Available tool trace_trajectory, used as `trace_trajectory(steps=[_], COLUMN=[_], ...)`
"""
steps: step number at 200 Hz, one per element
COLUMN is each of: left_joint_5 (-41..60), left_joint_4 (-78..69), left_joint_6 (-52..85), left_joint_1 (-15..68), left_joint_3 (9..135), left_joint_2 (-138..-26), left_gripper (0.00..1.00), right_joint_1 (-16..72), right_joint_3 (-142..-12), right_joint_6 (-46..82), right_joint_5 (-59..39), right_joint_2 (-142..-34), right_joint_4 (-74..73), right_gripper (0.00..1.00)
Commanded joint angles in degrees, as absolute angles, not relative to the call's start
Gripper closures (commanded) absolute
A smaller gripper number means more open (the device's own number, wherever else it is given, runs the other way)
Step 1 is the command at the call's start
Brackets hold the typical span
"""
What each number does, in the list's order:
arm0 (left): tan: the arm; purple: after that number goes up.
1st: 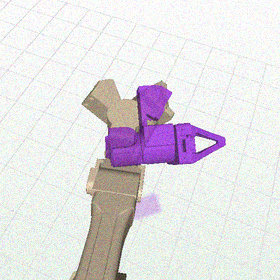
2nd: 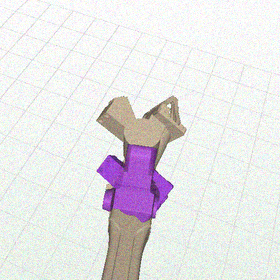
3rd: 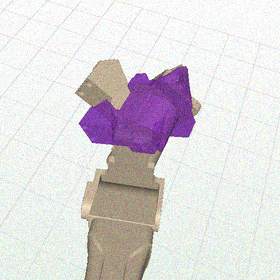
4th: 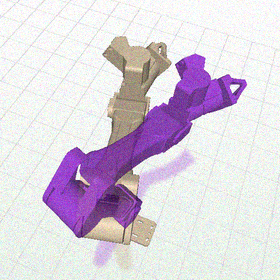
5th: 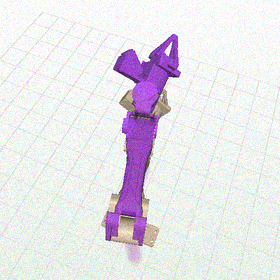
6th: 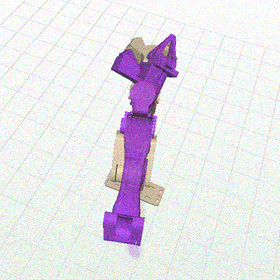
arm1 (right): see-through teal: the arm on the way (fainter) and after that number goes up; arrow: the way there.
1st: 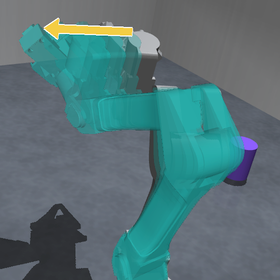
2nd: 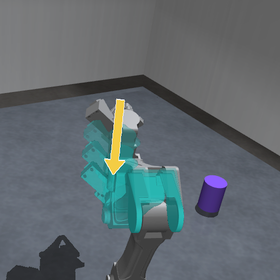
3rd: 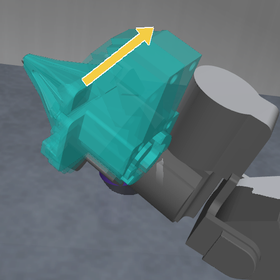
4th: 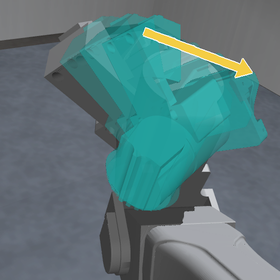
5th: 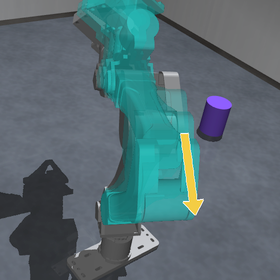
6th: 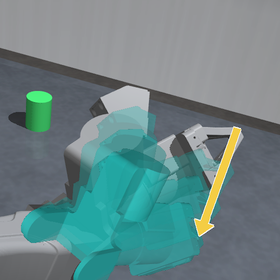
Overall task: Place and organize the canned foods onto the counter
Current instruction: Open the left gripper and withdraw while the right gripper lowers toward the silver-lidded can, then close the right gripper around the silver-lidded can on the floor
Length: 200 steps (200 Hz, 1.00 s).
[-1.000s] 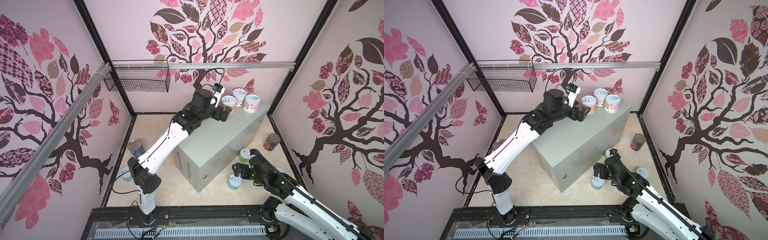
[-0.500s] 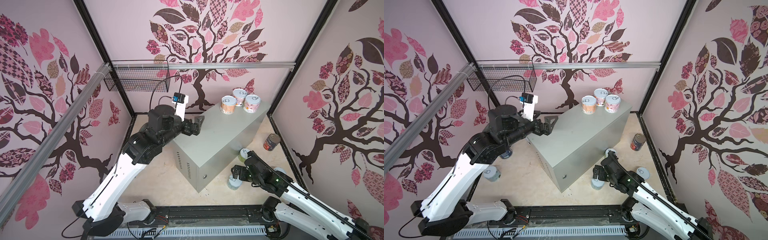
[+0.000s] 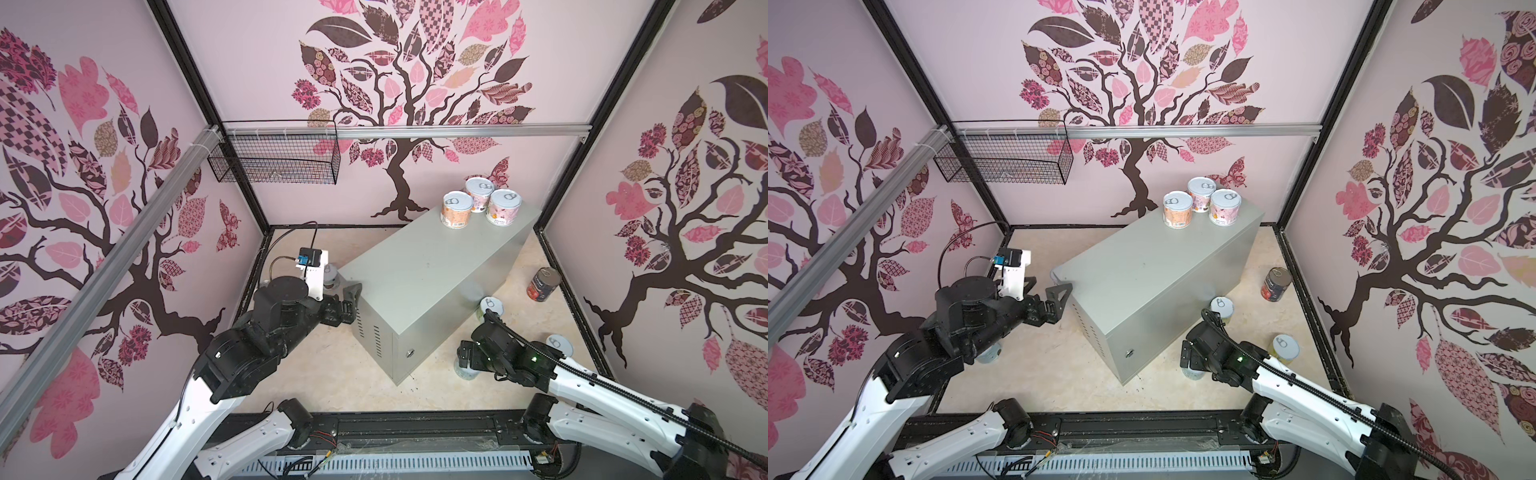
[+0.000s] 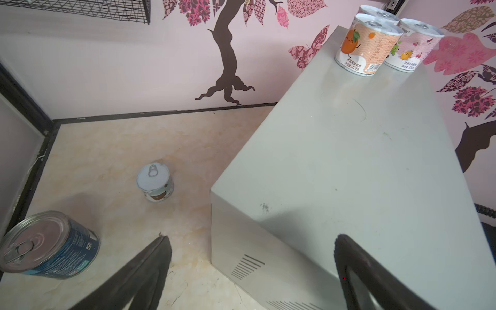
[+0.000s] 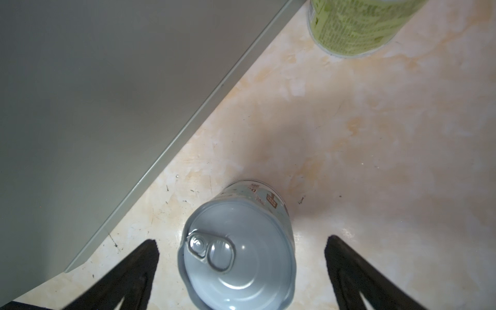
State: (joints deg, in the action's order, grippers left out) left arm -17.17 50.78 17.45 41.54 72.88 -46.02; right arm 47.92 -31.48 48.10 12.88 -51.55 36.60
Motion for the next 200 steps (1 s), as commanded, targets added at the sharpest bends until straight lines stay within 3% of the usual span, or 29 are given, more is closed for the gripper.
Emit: trace_trajectory(steps=[1,79,105,171,200], left_joint_5=[-19.07,-21.01,-21.12,-20.74,-20.08], left_joint_4=[51.17,53.12,53.37,54.62,55.05], left_joint_6=[18.29,17.93,18.10,18.28,18.90], left_joint_1=[41.22,41.22,41.22,41.23,41.22], left_joint_3=[69.22,64.55,62.39,58.90,57.51], left_joint_2=[-43.56,-36.69,-34.63,-30.70,-29.67], left_gripper=[0.02,0.02,0.02,0.02,0.02], right_joint_1=[49.20,53.48,54.93,68.33,70.26], right_joint_3=[-31.13,-30.25,-28.04,-25.87,-22.65], right_joint_6=[50.11,53.74,55.19,66.63,68.46], right_joint_5=[14.55,16.59,19.46,31.65,33.59], right_joint_2=[-53.44,-60.58,-60.29,-66.21,-66.46], right_joint_4=[36.36,33.57,31.81,28.58,21.97], right_gripper=[0.00,0.00,0.05,0.03,0.04])
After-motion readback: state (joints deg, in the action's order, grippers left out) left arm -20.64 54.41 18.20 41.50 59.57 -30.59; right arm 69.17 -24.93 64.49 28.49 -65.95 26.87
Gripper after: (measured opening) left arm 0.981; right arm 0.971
